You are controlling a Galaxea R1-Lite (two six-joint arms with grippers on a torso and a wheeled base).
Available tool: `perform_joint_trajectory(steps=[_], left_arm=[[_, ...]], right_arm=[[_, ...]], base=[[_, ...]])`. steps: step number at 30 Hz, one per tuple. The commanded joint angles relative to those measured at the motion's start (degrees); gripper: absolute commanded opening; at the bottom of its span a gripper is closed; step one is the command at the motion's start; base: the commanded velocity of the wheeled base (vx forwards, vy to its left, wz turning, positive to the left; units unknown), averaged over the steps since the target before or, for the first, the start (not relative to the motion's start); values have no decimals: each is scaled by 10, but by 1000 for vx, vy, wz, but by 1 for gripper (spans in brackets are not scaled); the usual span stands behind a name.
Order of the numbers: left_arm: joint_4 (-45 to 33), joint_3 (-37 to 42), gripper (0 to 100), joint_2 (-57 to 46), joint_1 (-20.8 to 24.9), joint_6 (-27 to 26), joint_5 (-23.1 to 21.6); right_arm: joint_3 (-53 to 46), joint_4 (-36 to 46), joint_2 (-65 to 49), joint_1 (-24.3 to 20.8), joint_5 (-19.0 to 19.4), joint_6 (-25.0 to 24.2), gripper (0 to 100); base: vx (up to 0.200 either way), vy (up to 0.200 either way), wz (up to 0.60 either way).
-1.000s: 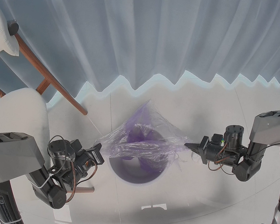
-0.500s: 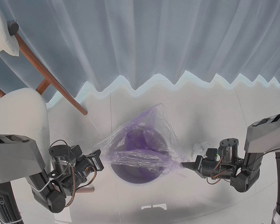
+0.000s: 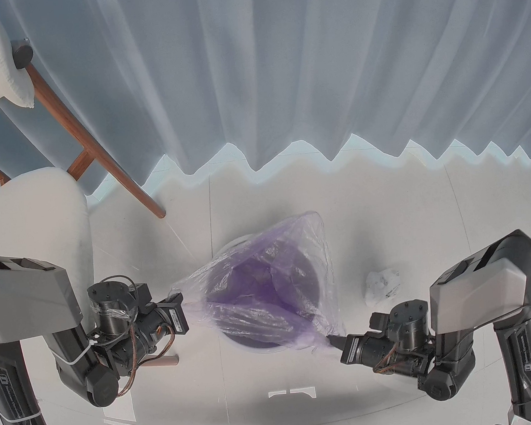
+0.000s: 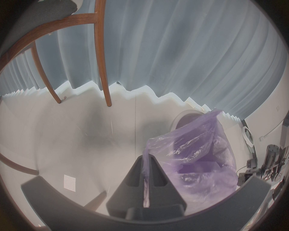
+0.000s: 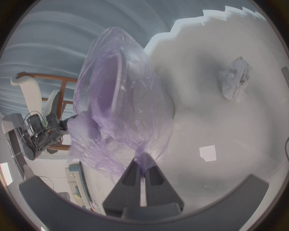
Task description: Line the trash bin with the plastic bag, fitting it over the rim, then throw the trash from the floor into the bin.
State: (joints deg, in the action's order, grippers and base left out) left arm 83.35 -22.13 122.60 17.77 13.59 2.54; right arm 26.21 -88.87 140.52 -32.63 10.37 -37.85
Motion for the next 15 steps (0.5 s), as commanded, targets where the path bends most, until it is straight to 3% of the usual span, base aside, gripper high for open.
perform_joint_trajectory(steps=[1, 5, 8, 15], left_arm=[[2, 2, 0, 1, -17, -8, 1], [2, -1, 0, -4, -16, -8, 1], [9, 0, 0, -4, -10, -8, 1], [52, 2, 0, 9, 3, -8, 1]], right_arm=[[-3, -10, 41, -28, -8, 6, 0], [-7, -10, 40, -41, -24, 11, 0], [-11, -10, 41, -43, -45, 45, 0], [-15, -10, 39, -47, -46, 53, 0]], base=[[0, 0, 0], [0, 0, 0], [0, 0, 0], [0, 0, 0]])
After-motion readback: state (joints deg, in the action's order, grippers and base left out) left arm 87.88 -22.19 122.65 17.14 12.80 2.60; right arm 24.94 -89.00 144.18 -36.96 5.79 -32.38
